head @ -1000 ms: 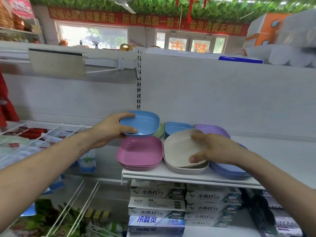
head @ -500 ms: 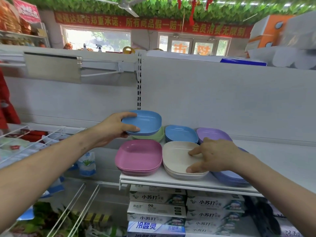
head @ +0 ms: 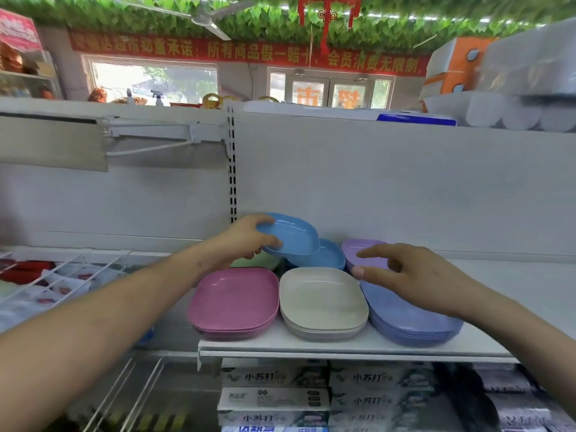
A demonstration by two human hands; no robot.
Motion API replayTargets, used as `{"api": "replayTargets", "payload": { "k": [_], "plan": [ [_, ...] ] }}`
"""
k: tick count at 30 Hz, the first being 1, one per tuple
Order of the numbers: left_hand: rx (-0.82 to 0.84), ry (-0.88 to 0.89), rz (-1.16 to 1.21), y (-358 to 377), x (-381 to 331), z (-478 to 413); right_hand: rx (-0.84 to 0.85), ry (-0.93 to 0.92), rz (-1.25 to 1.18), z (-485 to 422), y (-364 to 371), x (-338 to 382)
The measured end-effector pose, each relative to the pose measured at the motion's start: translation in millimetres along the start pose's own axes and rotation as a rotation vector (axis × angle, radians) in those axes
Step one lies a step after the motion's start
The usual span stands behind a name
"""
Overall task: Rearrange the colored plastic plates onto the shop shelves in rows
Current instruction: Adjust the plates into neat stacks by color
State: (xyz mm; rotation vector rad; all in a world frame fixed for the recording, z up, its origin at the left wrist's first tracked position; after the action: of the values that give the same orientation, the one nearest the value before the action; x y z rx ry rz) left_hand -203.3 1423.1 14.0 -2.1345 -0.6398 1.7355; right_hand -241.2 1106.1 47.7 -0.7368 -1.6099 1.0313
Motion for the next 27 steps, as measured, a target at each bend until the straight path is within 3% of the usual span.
{"api": "replayTargets", "payload": {
  "k": [10, 20, 27],
  "plan": [
    [0.059, 0.048, -0.238, 48.0, 4.4, -49.8, -0.080, 0.107, -0.234, 39.0, -37.0, -34.1],
    [0.211, 0.078, -0.779, 62.2, -1.1, -56.2, -0.056, 0.132, -0.428, 45.2, -34.3, -29.6],
    [0.240, 0.047, -0.806, 67.7, 12.4, -55.7, -0.070, 0.147, -0.497, 40.0, -30.4, -28.3]
  ]
}}
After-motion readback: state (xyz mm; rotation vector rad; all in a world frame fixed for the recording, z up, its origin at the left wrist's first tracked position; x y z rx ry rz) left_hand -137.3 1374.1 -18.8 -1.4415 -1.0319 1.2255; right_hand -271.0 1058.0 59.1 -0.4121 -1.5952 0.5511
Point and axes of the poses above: each hand's wrist, its own z-axis away from the middle knuckle, its own y-axis out of the palm, x = y × z, the point moved 3 cm from there along -z, towards the middle knuckle, and after that the axes turned 11 degrees about y, right-handed, at the moved point
